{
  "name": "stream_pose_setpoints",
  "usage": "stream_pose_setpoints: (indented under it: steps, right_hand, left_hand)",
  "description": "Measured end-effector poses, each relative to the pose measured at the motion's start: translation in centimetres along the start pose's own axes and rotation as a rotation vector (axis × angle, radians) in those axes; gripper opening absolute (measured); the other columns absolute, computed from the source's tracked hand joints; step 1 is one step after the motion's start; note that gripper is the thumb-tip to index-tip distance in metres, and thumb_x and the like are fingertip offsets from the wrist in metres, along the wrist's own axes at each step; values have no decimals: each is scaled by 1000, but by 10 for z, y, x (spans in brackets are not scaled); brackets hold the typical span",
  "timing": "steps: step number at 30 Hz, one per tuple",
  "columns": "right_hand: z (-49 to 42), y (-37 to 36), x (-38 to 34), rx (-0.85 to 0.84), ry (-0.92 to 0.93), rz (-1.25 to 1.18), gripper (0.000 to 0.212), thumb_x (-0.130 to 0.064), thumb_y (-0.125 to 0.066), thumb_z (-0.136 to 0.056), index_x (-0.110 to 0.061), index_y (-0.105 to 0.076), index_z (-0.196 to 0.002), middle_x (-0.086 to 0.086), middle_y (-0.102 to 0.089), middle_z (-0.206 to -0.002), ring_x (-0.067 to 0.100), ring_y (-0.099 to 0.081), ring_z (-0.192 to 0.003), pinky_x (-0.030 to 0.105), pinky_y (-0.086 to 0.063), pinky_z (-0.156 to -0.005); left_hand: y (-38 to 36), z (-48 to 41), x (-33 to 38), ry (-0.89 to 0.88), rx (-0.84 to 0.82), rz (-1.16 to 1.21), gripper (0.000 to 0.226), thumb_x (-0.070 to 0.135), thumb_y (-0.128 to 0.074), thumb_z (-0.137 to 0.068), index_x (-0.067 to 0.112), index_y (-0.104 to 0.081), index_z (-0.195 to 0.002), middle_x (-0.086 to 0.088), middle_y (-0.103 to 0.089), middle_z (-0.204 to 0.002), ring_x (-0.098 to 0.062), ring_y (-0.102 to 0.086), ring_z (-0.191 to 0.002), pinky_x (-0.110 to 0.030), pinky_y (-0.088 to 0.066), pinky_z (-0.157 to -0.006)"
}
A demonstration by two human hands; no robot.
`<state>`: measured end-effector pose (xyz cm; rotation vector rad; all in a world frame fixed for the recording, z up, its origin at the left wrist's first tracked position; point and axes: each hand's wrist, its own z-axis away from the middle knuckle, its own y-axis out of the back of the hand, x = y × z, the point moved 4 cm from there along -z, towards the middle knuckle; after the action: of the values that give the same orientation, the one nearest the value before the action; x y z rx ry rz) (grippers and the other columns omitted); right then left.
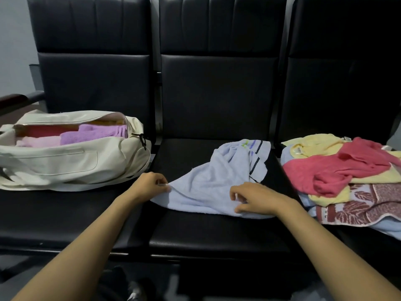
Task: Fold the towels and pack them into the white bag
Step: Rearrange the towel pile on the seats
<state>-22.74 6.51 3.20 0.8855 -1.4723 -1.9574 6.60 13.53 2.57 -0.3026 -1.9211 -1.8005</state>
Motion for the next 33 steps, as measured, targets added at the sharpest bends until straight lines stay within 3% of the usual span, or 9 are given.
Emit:
stream_pose_setpoints:
  steps: [4,8,11,15,18,22,27,30,33]
  right_hand:
    - [2,8,31,63,-136,134,16,-39,-61,-88,-24,-58,-91,-4,-44,-89,17,-42,-97,32,-41,-80]
    - [24,43,39,515,-142,-380,16,-25,-58,-94,-14,-55,-83,-3,-52,-83,7,-46,-75,14,-34,-64]
    - [31,51,48,681,-211,-575,15,-26,-54,-97,-18,-51,-84,-1,-56,-74,12,-48,-63,18,-35,-58]
    - [16,20,61,292,-300,-343,9,-28,-60,-92,-21,-57,-97,1,-63,-95,20,-59,-87,30,-42,-72]
    - [9,2,55,120,-223,-198,9,-20,-58,-91,-13,-62,-96,5,-60,-99,22,-56,-92,30,-40,-76]
    - [9,-4,46,62,-183,-237,8,-22,-57,-88,-19,-60,-94,4,-63,-95,23,-59,-87,33,-45,-74]
    - [13,0,41,33,-157,-227,2,-25,-56,-88,-25,-55,-88,-9,-52,-75,7,-45,-65,24,-34,-59]
    - [15,1,47,41,-151,-277,9,-23,-59,-88,-28,-55,-82,-10,-54,-77,10,-48,-71,23,-36,-62]
    - [24,15,51,36,-136,-469,9,-14,-63,-88,-22,-62,-86,-9,-61,-83,9,-53,-77,18,-39,-66]
  left_hand:
    - [1,1,-11,70,13,-1,12,27,-66,-86,16,-69,-89,-2,-63,-85,-16,-56,-83,-26,-38,-63]
    - [12,1,-4,55,224,400,14,29,-68,-88,15,-66,-86,2,-63,-79,-7,-54,-75,-23,-41,-66]
    - [9,-2,12,-5,259,547,10,25,-67,-89,16,-64,-85,3,-61,-76,-6,-51,-68,-24,-41,-64]
    - [-28,-5,19,-9,-3,237,6,20,-68,-86,19,-64,-82,2,-62,-79,-10,-54,-74,-22,-42,-64]
    - [-37,-6,23,-53,-12,97,13,25,-62,-90,12,-61,-89,-5,-64,-95,-16,-57,-87,-21,-40,-68]
    - [-36,-2,33,-119,-68,-50,17,34,-52,-97,17,-48,-94,-2,-63,-91,-22,-59,-83,-32,-42,-69]
    - [-30,0,32,-81,-124,-311,17,36,-45,-96,19,-49,-97,-9,-65,-98,-31,-59,-89,-34,-42,-71]
    - [-37,6,27,-36,-259,-297,16,35,-51,-93,23,-50,-84,-6,-62,-94,-26,-56,-88,-32,-42,-72]
    - [-17,7,29,-12,-78,-44,14,33,-62,-89,20,-60,-83,-3,-66,-88,-20,-61,-85,-29,-46,-68]
